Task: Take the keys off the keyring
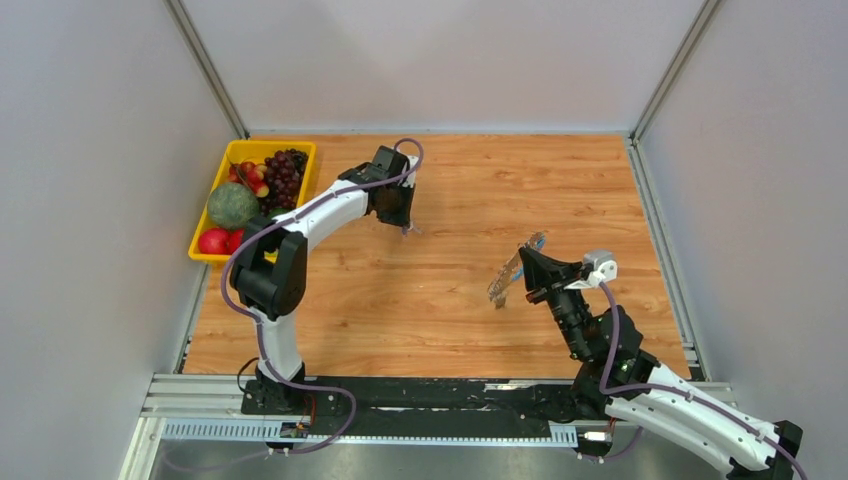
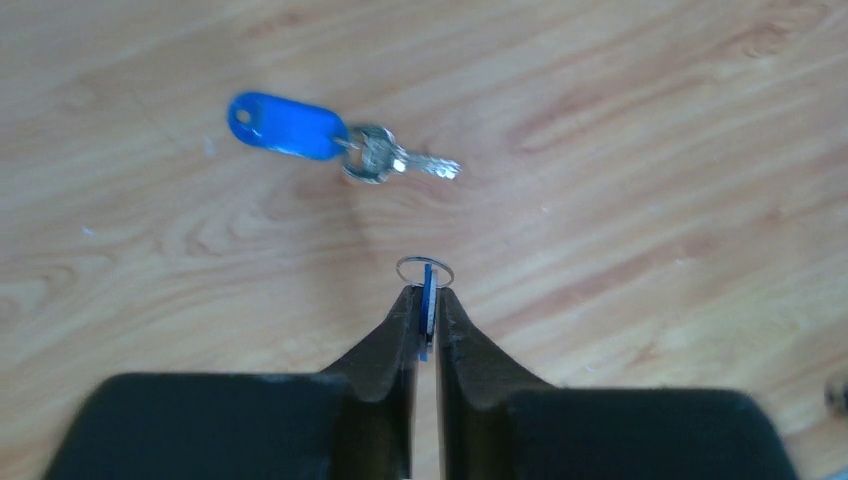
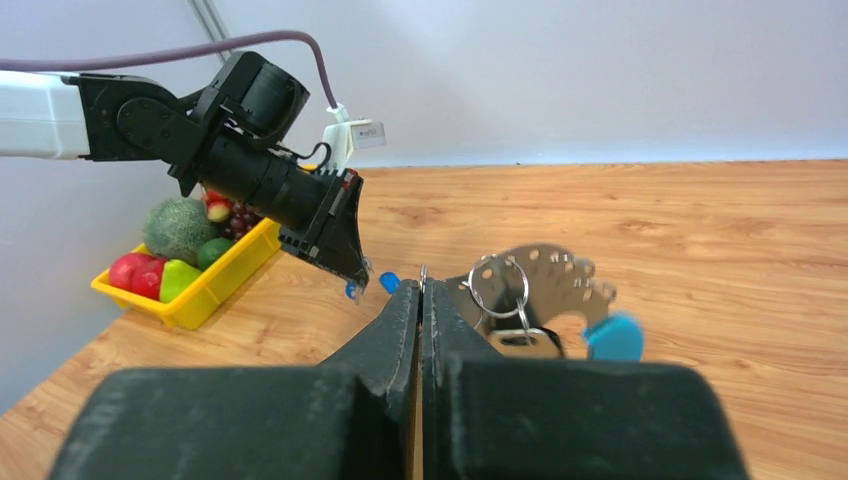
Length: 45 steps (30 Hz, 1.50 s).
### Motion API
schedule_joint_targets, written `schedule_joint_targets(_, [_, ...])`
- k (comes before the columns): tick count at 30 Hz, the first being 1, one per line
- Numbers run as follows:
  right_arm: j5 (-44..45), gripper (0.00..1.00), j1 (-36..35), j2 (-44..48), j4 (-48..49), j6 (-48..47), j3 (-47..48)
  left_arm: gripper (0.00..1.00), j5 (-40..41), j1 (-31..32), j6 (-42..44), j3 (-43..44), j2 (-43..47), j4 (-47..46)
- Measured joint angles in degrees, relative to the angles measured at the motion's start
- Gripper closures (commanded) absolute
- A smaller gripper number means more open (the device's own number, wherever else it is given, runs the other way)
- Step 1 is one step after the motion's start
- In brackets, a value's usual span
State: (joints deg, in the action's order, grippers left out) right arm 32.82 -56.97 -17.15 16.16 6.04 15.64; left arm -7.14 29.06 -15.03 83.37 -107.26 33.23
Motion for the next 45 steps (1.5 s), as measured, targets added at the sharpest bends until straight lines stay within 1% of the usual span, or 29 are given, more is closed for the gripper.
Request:
schedule_joint_targets(1, [0.2,1.00,0.0,-0.3,-0.2,-0.3,0.3,0.55,0.6,-0.5,-0.4,0.7,-1.0,-0.6])
schedule_joint_targets(2, [0.4,1.00,0.0,-0.9,-0.4,-0.5,0.6,0.42,1.3,-1.1,-0.5,1.2,-1.7,-1.3])
schedule_joint_targets(3, [0.6,1.00,0.0,-1.6,-0.7,-0.6,0.9,0.37,1.7,-1.6,-1.1,1.3,-2.1,-1.8])
schedule_joint_targets(5, [0.9,1.00,0.0,-3.7,-1.6,-0.7,1.9,0.22,2.3,-2.2,-1.3,1.3,-2.0,-2.6])
schedule_joint_targets(6, [0.9,1.00,0.0,-5.1,-2.4,-0.7,2.6,0.07,2.8,-2.5,-1.5,1.1,-1.7,-3.4])
schedule_joint_targets(8, [0.8,1.00,0.0,-9.2,-4.0,-0.5,4.9,0.01,3.7,-2.8,-1.3,-0.5,-0.2,-4.9])
schedule_joint_targets(10, [0.8,1.00,0.1,-13.2,-5.2,-0.1,6.8,0.00,4.8,-2.8,-1.4,-3.5,2.8,-6.1])
schedule_joint_targets(13, [-0.1,1.00,1.1,-19.5,-6.6,1.0,9.1,0.00,6.4,-2.8,-1.4,-8.6,9.6,-6.3])
schedule_joint_targets(18, [-5.8,1.00,8.4,-32.8,-7.9,3.4,13.9,0.00,7.7,-2.7,-1.3,-15.3,22.9,-7.3])
schedule_joint_targets(20, [-7.9,1.00,11.3,-38.4,-8.5,3.8,16.7,0.00,7.7,-2.7,-1.1,-16.5,27.3,-7.3])
schedule_joint_targets(24, [-11.1,1.00,15.3,-49.0,-8.6,3.7,22.7,0.00,7.8,-2.7,-0.3,-16.7,32.8,-5.9])
schedule_joint_targets(26, [-12.7,0.98,17.3,-54.8,-8.3,3.6,26.2,0.00,8.0,-2.7,0.2,-16.7,35.1,-4.5])
schedule_joint_targets(30, [-14.5,0.91,20.0,-65.8,-7.2,3.3,33.4,0.00,7.9,-2.7,1.0,-16.7,39.1,-2.0])
schedule_joint_targets(31, [-14.8,0.87,20.5,-68.5,-7.0,3.1,35.3,0.00,7.9,-2.7,1.1,-16.7,40.0,-1.4])
schedule_joint_targets(32, [-15.0,0.80,21.0,-71.0,-6.8,3.0,37.1,0.00,7.9,-2.7,1.4,-16.7,41.2,-0.7])
schedule_joint_targets(34, [-15.6,0.50,22.0,-75.8,-6.6,2.7,40.7,0.00,8.3,-2.7,1.9,-16.7,43.4,0.3])
schedule_joint_targets(36, [-16.5,0.28,23.0,-79.4,-6.7,2.7,44.1,0.00,9.2,-2.7,2.4,-16.7,45.5,0.9])
schedule_joint_targets(37, [-17.0,0.18,23.4,-80.9,-7.0,2.7,45.9,0.00,9.7,-2.7,2.6,-16.7,46.4,1.1])
schedule_joint_targets(39, [-17.5,0.06,24.2,-82.7,-8.5,3.0,49.3,0.00,11.0,-2.7,3.0,-16.8,48.1,1.2])
schedule_joint_targets(42, [-17.1,0.00,24.8,-81.8,-9.9,3.5,51.3,0.00,13.2,-2.7,3.0,-18.5,50.8,-0.3])
schedule_joint_targets(45, [-14.6,0.00,24.9,-77.2,-12.2,4.7,51.3,0.00,15.8,-2.7,2.6,-21.0,52.9,-2.0])
